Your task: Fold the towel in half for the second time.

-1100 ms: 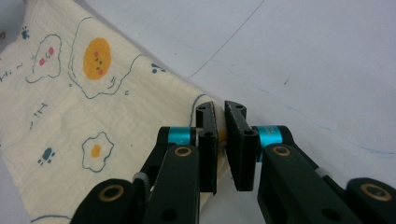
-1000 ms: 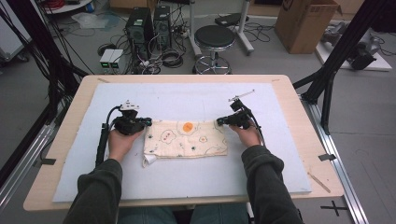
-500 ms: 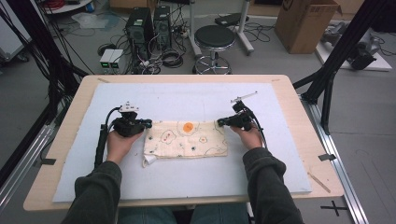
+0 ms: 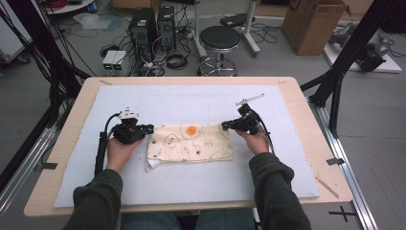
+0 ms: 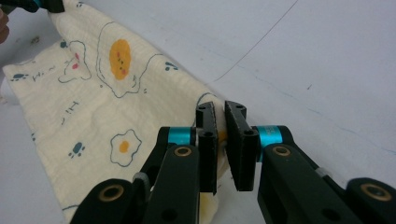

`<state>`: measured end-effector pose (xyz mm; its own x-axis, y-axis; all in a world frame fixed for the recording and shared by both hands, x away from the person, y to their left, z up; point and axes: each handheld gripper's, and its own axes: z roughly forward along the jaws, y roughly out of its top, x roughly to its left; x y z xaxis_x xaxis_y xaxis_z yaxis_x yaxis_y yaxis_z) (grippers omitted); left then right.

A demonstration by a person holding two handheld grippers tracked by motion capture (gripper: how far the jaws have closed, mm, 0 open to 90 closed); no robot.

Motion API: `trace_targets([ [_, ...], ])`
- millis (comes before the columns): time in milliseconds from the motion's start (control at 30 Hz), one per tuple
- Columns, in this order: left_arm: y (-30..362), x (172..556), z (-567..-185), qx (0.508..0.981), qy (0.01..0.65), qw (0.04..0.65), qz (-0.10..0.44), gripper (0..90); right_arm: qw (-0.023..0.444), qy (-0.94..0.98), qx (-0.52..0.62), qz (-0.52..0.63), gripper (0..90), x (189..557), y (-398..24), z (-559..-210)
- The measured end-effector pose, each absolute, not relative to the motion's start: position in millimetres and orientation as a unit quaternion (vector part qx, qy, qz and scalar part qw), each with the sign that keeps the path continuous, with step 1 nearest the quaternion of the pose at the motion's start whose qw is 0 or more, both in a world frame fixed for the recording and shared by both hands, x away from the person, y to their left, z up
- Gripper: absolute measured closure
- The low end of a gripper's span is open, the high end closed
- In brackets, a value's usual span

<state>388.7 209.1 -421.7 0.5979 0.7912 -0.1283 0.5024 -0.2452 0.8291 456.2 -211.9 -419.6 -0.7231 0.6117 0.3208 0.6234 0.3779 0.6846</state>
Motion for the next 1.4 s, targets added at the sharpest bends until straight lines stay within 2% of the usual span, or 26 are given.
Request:
trace_targets([
  [1067, 214, 359, -416, 0.772, 0.388, 0.477, 0.160, 85.1, 0.016, -0.840, -0.332, -0.429, 83.4, 434, -219, -398],
  [1400, 212, 350, -413, 0.778, 0.372, 0.479, 0.163, 85.0, 0.019, -0.836, -0.329, -0.439, 83.3, 424, -225, -407],
])
